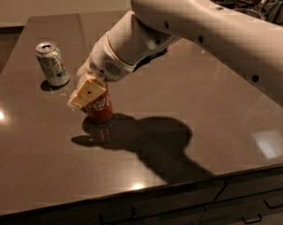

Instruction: Move coke can near 7up can

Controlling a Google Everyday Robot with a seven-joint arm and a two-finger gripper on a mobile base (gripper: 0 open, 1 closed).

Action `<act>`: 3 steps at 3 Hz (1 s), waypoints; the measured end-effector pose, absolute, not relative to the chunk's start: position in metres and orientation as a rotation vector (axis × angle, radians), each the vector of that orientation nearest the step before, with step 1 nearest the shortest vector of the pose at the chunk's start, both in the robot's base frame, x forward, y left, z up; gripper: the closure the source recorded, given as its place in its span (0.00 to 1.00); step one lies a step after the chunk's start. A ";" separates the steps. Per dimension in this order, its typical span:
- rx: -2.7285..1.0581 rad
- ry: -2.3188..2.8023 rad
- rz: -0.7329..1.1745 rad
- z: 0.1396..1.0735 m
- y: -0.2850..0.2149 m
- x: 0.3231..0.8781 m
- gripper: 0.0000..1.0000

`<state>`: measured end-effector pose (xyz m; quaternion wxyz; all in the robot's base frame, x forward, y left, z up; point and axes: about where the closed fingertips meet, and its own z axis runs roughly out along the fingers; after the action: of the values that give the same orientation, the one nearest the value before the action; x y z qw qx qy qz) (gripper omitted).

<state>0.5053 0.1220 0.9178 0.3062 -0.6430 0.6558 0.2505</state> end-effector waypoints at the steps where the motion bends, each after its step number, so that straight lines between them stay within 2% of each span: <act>1: -1.712 1.709 0.687 0.929 0.139 0.515 0.83; 2: -1.719 1.662 0.711 0.943 0.164 0.525 1.00; 3: -1.711 1.628 0.730 0.950 0.185 0.538 1.00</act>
Offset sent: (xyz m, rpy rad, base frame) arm 0.0371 0.0746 0.0420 0.0907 -0.0230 0.0837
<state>0.5378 0.1852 0.9504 0.3285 -0.6539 0.6220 0.2787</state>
